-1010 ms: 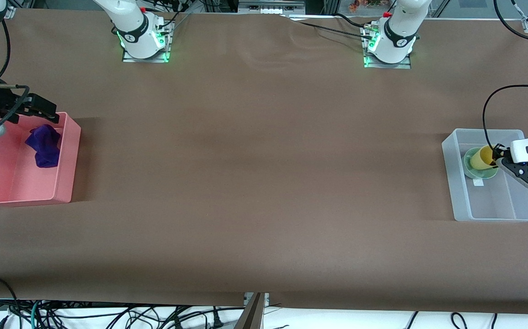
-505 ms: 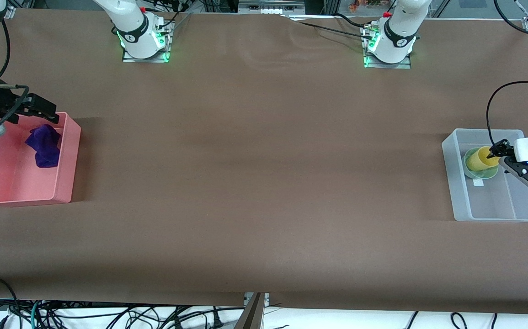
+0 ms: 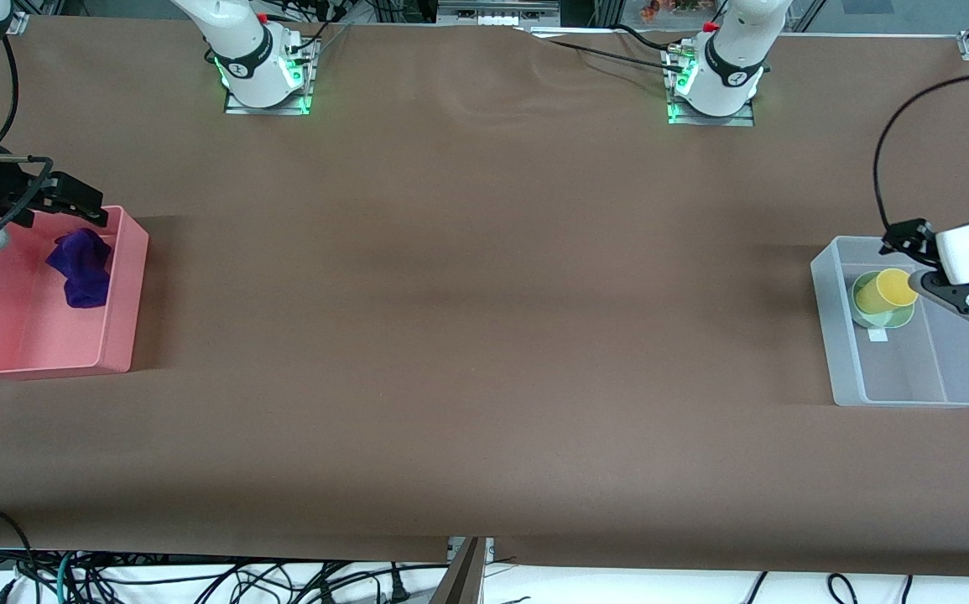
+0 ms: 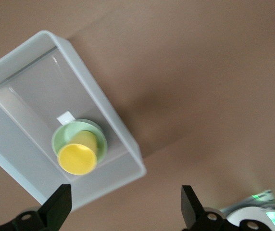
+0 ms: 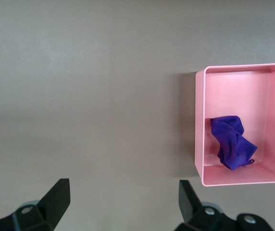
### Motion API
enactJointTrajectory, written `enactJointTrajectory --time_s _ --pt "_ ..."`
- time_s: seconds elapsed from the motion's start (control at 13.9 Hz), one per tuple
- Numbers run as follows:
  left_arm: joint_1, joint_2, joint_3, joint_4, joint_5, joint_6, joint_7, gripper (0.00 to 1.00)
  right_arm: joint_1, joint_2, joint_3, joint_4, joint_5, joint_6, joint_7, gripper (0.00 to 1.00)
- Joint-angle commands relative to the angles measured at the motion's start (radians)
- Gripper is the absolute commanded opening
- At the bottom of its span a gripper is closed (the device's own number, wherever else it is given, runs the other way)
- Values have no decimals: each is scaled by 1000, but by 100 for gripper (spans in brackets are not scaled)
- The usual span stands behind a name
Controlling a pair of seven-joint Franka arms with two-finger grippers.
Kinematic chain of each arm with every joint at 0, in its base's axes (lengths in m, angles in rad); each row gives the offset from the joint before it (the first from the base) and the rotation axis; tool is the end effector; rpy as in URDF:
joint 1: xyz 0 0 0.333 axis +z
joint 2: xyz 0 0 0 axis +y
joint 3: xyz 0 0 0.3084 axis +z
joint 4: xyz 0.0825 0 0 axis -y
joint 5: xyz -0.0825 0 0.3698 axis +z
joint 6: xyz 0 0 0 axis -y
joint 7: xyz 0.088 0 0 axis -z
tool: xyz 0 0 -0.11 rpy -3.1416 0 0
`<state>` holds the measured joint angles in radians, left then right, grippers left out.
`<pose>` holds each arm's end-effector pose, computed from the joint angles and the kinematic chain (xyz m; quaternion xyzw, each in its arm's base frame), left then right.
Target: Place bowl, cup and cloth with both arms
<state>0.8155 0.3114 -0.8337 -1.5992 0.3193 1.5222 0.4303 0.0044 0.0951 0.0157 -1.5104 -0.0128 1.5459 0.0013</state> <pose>0.5784 0.0728 0.4716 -0.9598 0.2388 0.1466 0.0142 0.5651 0.0095 0.5868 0.9995 0.0094 -0.0297 0.0060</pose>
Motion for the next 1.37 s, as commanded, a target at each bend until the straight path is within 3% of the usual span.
enactJointTrajectory --time_s 0.0,0.07,0.14,0.29,0.43,0.51,0.72,0.79,0.94,1.3 --pt "-24 8 -79 68 -14 -120 -178 100 -6 5 0 19 -6 -3 -14 100" --pt "-48 -29 -79 62 -40 -120 -202 100 -6 5 0 19 -6 -3 -12 100" --pt "-134 -49 -37 65 -57 -125 -222 100 -6 5 0 19 -6 -3 -11 100" --pt "-351 -139 208 61 -150 -106 -268 100 -6 5 0 19 -6 -3 -9 100" --pt "-502 -176 450 51 -334 -79 -300 100 -6 5 0 19 -6 -3 -9 100" --pt "-582 -199 556 18 -357 -33 -300 100 -6 5 0 19 -6 -3 -9 100" --pt "-781 -335 773 -175 -362 149 -369 100 -6 5 0 19 -6 -1 -9 100" --pt "-829 -377 807 -233 -362 170 -411 100 -6 5 0 19 -6 -3 -9 100" --pt "-863 -426 809 -294 -345 242 -436 100 -6 5 0 19 -6 -1 -9 100" --pt "-877 -425 809 -289 -287 257 -441 100 -6 5 -2 19 -6 -1 -7 100"
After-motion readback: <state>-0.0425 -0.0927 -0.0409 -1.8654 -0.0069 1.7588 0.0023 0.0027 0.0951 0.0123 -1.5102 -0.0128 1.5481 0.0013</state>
